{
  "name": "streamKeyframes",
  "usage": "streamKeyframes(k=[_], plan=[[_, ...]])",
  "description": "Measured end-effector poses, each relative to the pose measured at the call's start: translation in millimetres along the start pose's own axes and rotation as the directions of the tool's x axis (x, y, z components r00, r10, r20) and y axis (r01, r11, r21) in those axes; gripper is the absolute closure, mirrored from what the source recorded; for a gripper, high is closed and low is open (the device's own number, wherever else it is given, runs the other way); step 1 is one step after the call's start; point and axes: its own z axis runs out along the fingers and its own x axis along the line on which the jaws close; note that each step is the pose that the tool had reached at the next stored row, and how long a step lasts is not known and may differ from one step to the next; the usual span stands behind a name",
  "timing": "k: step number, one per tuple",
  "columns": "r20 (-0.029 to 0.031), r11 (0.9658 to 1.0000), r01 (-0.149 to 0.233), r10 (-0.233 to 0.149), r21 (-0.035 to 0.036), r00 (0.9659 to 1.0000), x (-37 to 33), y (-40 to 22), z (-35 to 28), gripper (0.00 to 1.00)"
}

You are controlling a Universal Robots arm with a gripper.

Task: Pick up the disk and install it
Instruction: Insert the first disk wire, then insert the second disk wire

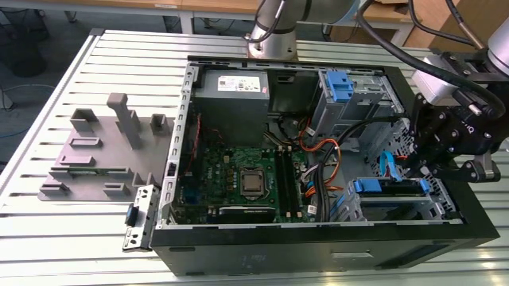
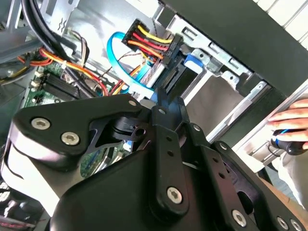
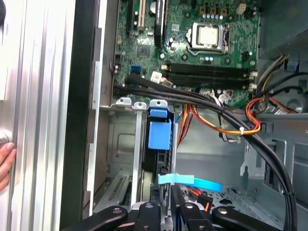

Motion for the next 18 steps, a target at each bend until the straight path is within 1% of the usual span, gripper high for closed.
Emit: streamKeyframes(k=[5, 10, 18], plan=[[0.0, 1.0, 0.0, 0.0, -0.0008, 1.0, 0.1, 0.0, 0.0, 0.76], [0.0, 1.0, 0.0, 0.0, -0.0008, 1.0, 0.0, 0.1, -1.7, 0.76], [0.0002, 1.0, 0.0, 0.0, -0.0008, 1.0, 0.0, 0.1, -2.5, 0.76]])
